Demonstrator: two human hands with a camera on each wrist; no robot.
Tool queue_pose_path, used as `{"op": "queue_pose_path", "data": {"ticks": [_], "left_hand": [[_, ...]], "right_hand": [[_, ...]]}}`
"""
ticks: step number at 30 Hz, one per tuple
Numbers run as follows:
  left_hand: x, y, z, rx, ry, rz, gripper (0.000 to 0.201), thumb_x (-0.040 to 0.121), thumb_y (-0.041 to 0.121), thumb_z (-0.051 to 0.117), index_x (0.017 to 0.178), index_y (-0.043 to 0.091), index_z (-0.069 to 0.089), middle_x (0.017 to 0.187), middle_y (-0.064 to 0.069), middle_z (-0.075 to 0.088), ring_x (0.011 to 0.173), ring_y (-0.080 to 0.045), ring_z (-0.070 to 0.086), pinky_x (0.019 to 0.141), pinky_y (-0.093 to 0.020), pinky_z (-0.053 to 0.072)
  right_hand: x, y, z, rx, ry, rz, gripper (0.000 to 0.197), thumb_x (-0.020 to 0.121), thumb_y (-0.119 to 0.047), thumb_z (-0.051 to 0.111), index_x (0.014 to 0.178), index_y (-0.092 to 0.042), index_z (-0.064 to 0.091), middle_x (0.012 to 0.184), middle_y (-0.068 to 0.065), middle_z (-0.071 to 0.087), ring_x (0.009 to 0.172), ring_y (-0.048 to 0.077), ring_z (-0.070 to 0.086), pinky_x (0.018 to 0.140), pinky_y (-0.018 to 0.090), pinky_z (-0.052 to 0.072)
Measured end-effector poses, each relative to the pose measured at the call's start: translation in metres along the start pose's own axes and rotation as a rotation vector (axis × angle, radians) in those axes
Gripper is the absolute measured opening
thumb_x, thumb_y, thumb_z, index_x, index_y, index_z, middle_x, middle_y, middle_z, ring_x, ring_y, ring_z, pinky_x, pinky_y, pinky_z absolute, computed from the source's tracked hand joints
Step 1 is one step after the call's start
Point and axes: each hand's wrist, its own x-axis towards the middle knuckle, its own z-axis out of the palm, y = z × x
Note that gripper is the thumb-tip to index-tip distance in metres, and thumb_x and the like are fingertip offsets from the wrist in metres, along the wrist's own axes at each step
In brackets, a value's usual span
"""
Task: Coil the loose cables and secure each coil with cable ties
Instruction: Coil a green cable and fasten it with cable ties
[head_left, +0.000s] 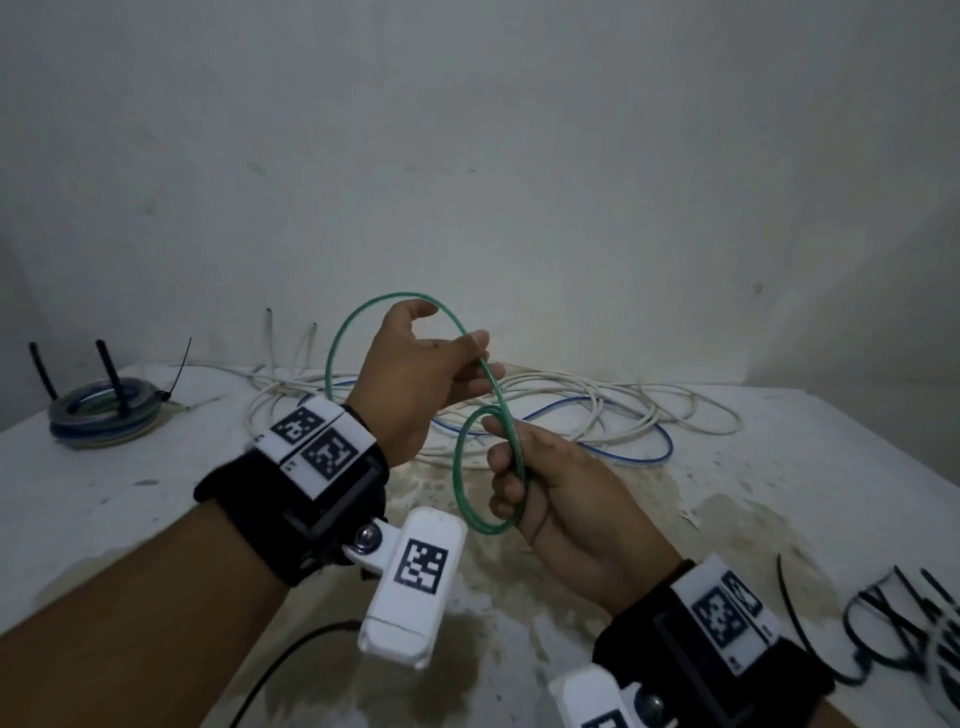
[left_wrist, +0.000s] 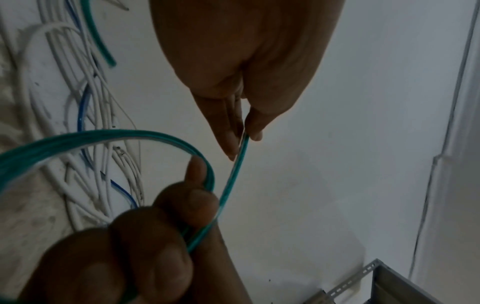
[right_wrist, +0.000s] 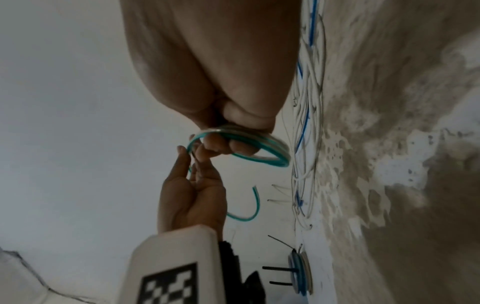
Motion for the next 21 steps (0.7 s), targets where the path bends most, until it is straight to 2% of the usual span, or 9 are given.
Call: {"op": "queue_pose_path", "data": {"ticks": [3,6,10,13,15,17,19,21], "left_hand": [[0.002,-0.005,-0.002,-0.009,0.018,-0.011,0.047,0.089,0.002,0.061,0.126,0.01,0.032,0.083,-0.016,0.061,0.064,-0.02,0.071,0.058,-0.025,0.056],[0.003,-0.009,-0.002,0.001,0.042,-0.015,0.047,0.089,0.002,0.061,0.125,0.011,0.033,0.084,-0.016,0.061,0.065,-0.02,0.071,0.059,-0.025,0.057],[0.004,-0.012,-0.002,0.005,0.049,-0.017,0.049,0.088,0.002,0.064,0.125,0.012,0.033,0.086,-0.017,0.061,0.068,-0.022,0.072,0.058,-0.024,0.055],[0.004,-0.014,-0.003,0.003,0.065,-0.019,0.048,0.087,0.003,0.064,0.123,0.012,0.033,0.084,-0.016,0.061,0.066,-0.021,0.071,0.058,-0.024,0.056],[0.007,-0.018,-0.006,0.001,0.093,-0.041,0.05,0.087,0.004,0.065,0.124,0.009,0.032,0.085,-0.017,0.062,0.069,-0.023,0.07,0.061,-0.026,0.057],[0.006,-0.02,-0.012,-0.007,0.102,-0.09,0.054,0.086,0.007,0.067,0.127,-0.001,0.033,0.084,-0.019,0.064,0.07,-0.025,0.069,0.06,-0.025,0.057],[0.004,-0.021,-0.018,0.045,0.065,-0.168,0.045,0.087,0.014,0.067,0.119,-0.006,0.044,0.074,-0.016,0.064,0.062,-0.022,0.068,0.054,-0.025,0.055],[-0.001,-0.018,-0.024,0.365,0.047,-0.18,0.031,0.088,0.029,0.066,0.093,-0.001,0.058,0.063,-0.009,0.061,0.048,-0.016,0.062,0.046,-0.023,0.05]], "right_hand": [[-0.004,0.0,0.0,0.029,-0.012,0.013,0.03,0.1,-0.017,0.038,0.111,-0.002,0.061,0.063,0.003,0.054,0.047,0.009,0.041,0.053,0.024,0.032],[-0.006,0.0,0.0,-0.026,-0.006,0.012,0.031,0.099,-0.021,0.039,0.106,-0.002,0.062,0.062,0.003,0.054,0.049,0.01,0.04,0.055,0.026,0.031],[-0.009,0.003,0.0,-0.313,0.004,-0.066,0.023,0.099,-0.016,0.041,0.097,-0.001,0.059,0.06,-0.002,0.054,0.049,0.009,0.039,0.054,0.025,0.033],[-0.012,0.003,0.002,-0.496,0.018,-0.103,0.024,0.099,-0.018,0.044,0.081,-0.01,0.058,0.056,-0.006,0.051,0.048,0.009,0.037,0.051,0.022,0.033],[-0.014,-0.002,0.003,-0.464,0.059,-0.125,0.026,0.099,-0.016,0.042,0.079,-0.01,0.057,0.055,-0.004,0.049,0.046,0.01,0.035,0.05,0.024,0.032],[-0.015,-0.009,0.002,-0.417,0.09,-0.147,0.029,0.099,-0.013,0.041,0.074,-0.01,0.054,0.055,-0.001,0.045,0.045,0.011,0.032,0.048,0.025,0.03],[-0.015,-0.018,-0.001,-0.444,0.113,-0.16,0.028,0.099,-0.013,0.041,0.073,-0.012,0.052,0.057,0.0,0.044,0.043,0.009,0.03,0.046,0.024,0.028],[-0.013,-0.026,-0.006,-0.561,0.126,-0.192,0.025,0.099,-0.015,0.041,0.078,-0.013,0.053,0.058,-0.001,0.044,0.041,0.007,0.03,0.044,0.023,0.027]]}}
